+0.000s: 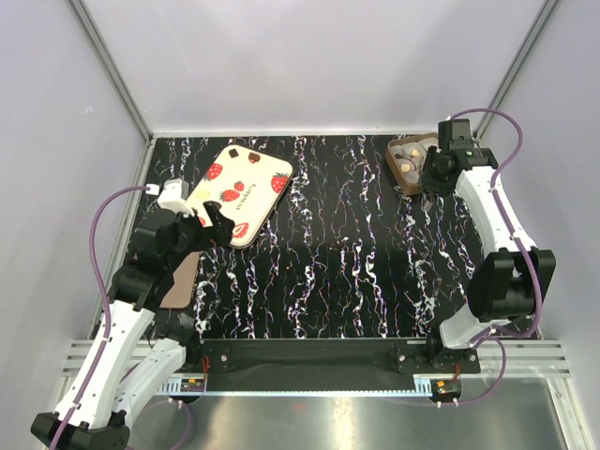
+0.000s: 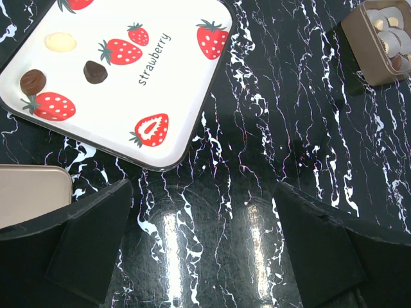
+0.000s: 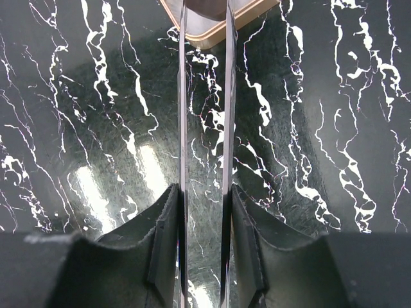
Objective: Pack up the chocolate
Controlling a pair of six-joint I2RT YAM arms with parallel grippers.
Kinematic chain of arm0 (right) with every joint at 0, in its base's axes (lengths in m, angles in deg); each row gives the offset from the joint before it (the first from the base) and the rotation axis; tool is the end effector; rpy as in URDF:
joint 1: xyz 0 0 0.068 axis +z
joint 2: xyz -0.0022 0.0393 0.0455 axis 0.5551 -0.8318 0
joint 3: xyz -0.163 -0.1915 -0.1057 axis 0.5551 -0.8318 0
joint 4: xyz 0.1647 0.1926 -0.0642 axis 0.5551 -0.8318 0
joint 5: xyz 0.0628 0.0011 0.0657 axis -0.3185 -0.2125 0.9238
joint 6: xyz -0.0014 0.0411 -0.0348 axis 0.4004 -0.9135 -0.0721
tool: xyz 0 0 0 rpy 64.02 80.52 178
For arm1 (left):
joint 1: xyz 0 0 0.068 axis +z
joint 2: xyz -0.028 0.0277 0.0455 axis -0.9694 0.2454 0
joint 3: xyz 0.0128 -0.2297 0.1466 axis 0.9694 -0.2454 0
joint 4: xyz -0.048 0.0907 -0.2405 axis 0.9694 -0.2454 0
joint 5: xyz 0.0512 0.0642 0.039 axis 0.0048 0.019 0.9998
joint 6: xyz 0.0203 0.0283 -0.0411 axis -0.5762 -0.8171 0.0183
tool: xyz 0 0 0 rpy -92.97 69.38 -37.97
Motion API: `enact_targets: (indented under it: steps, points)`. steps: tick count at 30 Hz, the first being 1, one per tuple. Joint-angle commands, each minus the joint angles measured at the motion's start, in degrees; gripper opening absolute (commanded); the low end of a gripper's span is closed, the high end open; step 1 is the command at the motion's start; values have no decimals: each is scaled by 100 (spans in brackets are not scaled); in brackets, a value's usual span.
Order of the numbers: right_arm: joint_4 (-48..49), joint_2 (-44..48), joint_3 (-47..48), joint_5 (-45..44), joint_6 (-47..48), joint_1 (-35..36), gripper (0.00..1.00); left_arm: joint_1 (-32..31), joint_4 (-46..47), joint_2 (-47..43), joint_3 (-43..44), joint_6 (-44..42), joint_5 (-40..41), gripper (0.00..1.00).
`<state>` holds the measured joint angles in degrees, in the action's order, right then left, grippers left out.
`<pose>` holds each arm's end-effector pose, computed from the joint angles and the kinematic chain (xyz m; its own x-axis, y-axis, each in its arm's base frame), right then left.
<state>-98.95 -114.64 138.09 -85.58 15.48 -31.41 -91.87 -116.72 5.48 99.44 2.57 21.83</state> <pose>0.3398 0.0097 0.3283 -0.7627 0.2301 -0.6044 0.2357 0.9692 0.0715 0.1446 -0.0410 0.3286 -0.4608 -0.2698 -0.8455 0.0928 0.9328 -0.3483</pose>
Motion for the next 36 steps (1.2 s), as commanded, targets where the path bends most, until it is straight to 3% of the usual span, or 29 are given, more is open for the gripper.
enact_targets:
  steps: [1,36]
  points:
    - [57,17,5,143,8,-2,33,-18,219,24,-5,18,-14,99]
    - [312,-677,180,301,193,7,37,-18,202,-11,4,18,30,99]
